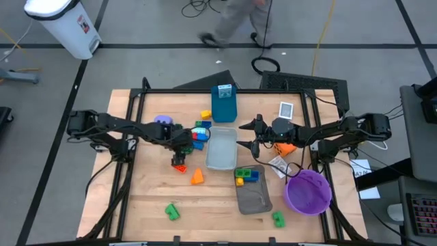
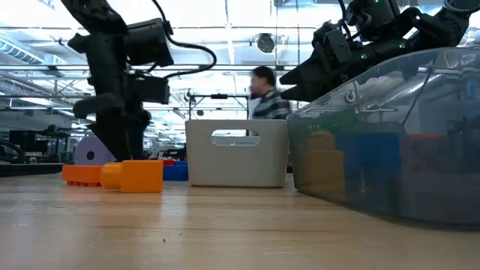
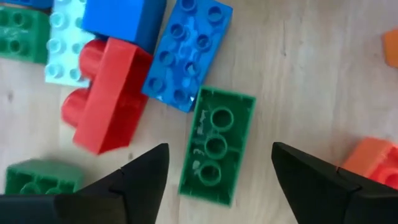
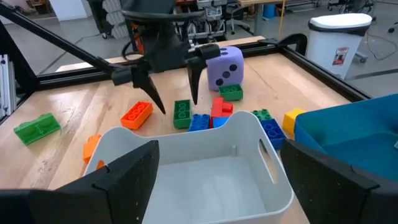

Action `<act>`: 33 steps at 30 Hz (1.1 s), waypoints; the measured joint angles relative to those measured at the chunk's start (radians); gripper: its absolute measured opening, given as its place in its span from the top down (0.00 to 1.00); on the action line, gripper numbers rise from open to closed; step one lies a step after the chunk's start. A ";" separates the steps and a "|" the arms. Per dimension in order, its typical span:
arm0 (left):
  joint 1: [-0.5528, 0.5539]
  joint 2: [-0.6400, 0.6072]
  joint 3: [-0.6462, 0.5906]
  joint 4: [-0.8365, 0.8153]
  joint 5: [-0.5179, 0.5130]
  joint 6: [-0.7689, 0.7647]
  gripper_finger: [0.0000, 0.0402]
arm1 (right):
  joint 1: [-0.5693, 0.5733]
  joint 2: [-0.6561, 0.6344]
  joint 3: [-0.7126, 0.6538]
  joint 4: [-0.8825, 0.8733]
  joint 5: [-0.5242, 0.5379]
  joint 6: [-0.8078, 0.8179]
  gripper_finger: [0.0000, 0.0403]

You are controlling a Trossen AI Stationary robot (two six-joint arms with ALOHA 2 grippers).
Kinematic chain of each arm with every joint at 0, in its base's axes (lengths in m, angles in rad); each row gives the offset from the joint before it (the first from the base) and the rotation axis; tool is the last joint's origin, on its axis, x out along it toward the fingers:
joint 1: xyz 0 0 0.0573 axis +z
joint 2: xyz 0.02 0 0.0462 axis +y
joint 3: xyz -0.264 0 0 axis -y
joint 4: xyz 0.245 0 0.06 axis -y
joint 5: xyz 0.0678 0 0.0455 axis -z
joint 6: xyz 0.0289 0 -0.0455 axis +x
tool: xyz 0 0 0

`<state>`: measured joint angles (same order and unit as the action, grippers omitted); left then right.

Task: Pick & Place Toys
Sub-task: Put the dark green game piece into the black bin

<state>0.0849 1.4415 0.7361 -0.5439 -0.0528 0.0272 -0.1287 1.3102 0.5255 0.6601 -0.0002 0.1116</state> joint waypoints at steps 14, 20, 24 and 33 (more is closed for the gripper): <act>0.053 0.102 0.003 0.032 0.013 0.030 0.25 | 0.000 0.000 0.000 0.001 0.000 0.000 0.19; 0.078 0.104 0.002 0.027 0.068 0.028 0.32 | 0.000 0.000 0.000 0.001 0.004 0.000 0.19; 0.080 0.104 0.002 0.027 0.082 0.031 0.41 | 0.000 0.000 0.000 0.002 0.004 0.000 0.19; 0.079 0.100 0.038 -0.006 0.109 0.043 0.63 | 0.000 0.000 0.000 0.014 0.002 0.000 0.19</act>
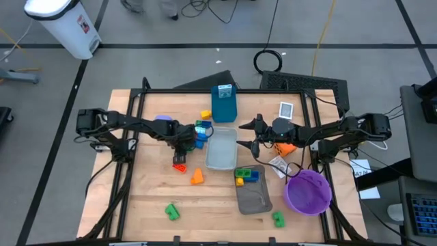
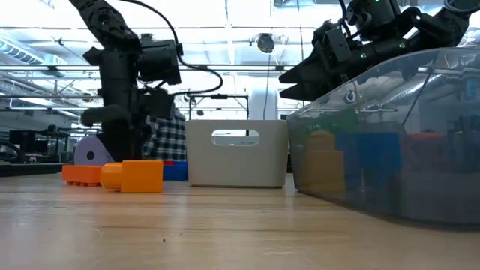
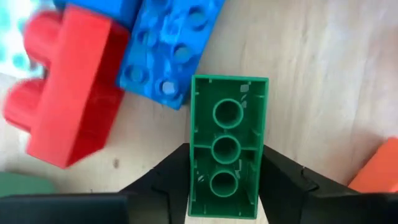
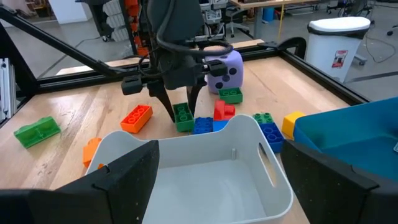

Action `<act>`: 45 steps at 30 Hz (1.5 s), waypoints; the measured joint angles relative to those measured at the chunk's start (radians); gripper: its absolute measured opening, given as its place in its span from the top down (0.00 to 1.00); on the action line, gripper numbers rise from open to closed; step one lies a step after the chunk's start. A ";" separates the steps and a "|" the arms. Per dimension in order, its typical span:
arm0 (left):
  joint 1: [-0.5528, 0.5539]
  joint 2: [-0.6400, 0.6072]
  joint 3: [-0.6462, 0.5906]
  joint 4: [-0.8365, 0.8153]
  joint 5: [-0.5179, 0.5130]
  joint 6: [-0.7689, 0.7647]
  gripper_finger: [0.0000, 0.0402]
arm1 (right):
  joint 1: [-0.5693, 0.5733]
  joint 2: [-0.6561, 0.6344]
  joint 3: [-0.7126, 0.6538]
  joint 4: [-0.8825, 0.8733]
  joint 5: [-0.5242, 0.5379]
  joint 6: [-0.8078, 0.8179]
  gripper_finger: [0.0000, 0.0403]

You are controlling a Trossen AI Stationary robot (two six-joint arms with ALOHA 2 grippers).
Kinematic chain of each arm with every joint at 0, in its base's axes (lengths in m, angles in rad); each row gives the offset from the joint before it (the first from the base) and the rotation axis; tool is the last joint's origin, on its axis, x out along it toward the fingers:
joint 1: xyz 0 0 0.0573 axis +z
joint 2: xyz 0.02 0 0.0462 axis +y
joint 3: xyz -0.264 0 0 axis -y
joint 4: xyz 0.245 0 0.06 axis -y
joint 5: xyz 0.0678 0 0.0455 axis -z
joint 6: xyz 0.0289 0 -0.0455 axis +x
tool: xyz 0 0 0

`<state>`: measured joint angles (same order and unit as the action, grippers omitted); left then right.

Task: Pick & Place Toys
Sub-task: Put the dark green game piece into the black bin, then put the red game piece into the black bin

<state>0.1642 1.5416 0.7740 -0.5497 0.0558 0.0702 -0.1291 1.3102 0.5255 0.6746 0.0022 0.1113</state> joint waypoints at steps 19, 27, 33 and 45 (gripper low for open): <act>0.042 -0.197 0.086 0.173 0.347 -0.087 0.70 | 0.134 0.000 0.068 0.122 0.167 -0.460 0.19; 0.097 -0.196 0.086 0.172 0.511 -0.102 0.90 | 0.193 0.000 0.117 0.063 0.310 -0.530 0.19; 0.092 -0.196 0.086 0.158 0.458 -0.017 0.91 | 0.188 0.000 0.117 0.009 0.309 -0.457 0.19; 0.157 -0.179 0.086 -0.078 0.010 0.152 0.50 | 0.188 0.000 0.117 -0.015 0.308 -0.419 0.19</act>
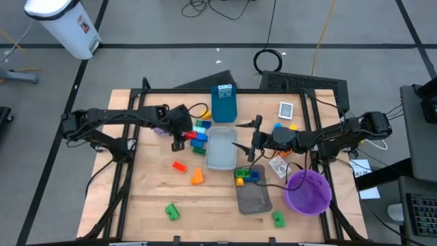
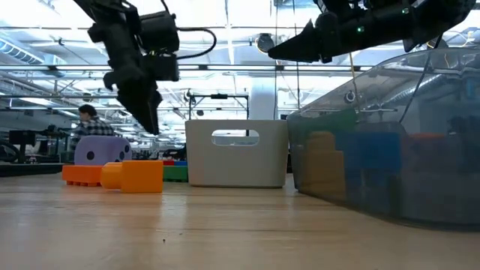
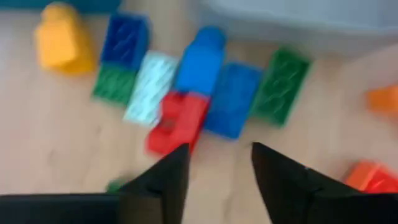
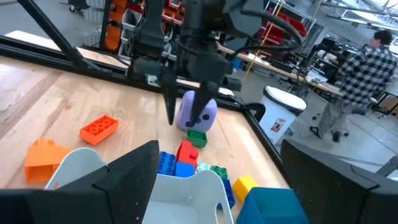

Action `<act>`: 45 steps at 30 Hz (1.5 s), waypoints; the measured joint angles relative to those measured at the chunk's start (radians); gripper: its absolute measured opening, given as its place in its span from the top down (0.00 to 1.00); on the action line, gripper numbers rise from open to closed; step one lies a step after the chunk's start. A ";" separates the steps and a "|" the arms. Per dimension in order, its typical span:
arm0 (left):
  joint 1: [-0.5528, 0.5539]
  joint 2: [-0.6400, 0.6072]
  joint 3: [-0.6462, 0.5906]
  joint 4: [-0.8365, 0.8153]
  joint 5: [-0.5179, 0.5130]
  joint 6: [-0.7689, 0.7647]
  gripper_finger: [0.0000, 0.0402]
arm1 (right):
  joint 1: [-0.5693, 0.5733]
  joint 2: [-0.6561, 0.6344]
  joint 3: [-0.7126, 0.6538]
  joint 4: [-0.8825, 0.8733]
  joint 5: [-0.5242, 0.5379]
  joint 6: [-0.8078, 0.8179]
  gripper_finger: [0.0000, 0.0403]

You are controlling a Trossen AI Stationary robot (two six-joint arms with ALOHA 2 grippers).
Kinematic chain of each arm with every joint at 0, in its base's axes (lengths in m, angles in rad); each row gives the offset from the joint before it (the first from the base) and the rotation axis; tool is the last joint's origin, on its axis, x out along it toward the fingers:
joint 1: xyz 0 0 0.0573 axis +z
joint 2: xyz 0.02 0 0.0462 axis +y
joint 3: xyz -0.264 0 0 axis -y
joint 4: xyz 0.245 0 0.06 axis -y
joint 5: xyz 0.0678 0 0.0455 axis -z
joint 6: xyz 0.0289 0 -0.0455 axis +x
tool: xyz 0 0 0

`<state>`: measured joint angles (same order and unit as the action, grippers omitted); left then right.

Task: Pick & Place Toys
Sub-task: Put the red game piece into the black bin

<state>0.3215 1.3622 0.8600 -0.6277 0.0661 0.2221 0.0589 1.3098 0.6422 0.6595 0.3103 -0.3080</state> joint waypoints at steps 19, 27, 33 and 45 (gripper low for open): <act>0.112 0.185 0.000 0.123 0.015 0.230 0.32 | 0.000 0.000 0.000 -0.048 0.002 0.009 0.19; 0.113 0.246 -0.001 0.134 0.018 0.229 0.32 | -0.014 0.000 0.000 -0.071 0.002 0.044 0.19; 0.112 0.268 -0.001 0.144 0.019 0.229 0.32 | -0.025 0.000 0.000 -0.077 0.002 0.061 0.19; 0.112 0.268 -0.001 0.151 0.011 0.246 0.32 | -0.025 0.000 0.000 -0.078 0.002 0.061 0.19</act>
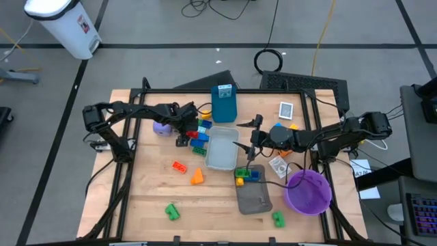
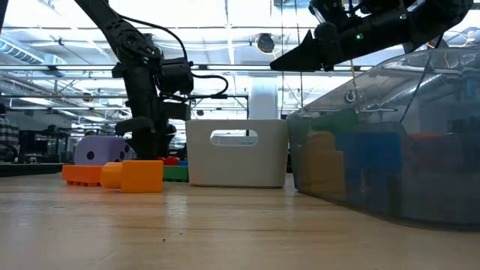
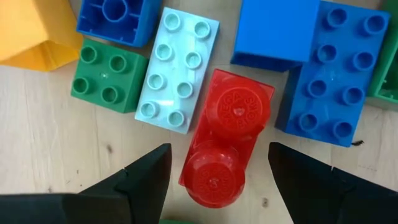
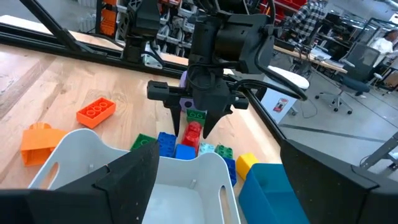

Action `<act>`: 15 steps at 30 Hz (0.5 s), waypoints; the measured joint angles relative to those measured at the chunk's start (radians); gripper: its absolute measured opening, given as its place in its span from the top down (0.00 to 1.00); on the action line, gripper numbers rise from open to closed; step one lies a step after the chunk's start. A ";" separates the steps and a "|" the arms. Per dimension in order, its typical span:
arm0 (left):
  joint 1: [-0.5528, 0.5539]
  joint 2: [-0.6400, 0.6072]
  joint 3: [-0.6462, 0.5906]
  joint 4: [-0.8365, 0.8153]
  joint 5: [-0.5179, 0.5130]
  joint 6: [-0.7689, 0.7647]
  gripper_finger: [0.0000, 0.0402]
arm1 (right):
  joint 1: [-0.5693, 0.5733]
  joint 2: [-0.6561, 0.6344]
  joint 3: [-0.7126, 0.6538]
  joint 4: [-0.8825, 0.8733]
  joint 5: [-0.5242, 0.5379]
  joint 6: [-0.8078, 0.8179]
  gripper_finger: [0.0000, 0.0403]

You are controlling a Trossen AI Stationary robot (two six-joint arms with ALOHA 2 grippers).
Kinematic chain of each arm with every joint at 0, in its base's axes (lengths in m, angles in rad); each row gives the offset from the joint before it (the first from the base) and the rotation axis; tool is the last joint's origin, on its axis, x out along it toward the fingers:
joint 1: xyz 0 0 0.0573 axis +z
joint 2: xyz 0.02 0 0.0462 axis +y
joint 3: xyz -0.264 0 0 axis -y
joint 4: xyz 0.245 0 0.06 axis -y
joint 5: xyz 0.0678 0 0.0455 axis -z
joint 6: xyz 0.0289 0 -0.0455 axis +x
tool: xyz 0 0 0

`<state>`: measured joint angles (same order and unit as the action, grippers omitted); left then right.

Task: Pick & Place Toys
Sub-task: Put the red game piece into the black bin

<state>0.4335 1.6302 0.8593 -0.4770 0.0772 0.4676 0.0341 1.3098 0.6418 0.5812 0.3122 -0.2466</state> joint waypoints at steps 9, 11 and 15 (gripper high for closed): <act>0.000 0.000 0.000 0.000 0.000 -0.007 0.40 | 0.000 0.000 0.000 0.000 0.000 0.000 0.19; 0.000 0.000 0.000 0.000 -0.001 -0.011 0.46 | 0.000 0.000 0.000 0.000 0.000 0.000 0.19; 0.000 0.000 0.000 0.000 -0.001 -0.017 0.58 | 0.000 0.000 0.000 0.000 0.000 0.000 0.19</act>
<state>0.4335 1.6302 0.8593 -0.4770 0.0765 0.4507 0.0341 1.3098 0.6418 0.5812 0.3122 -0.2466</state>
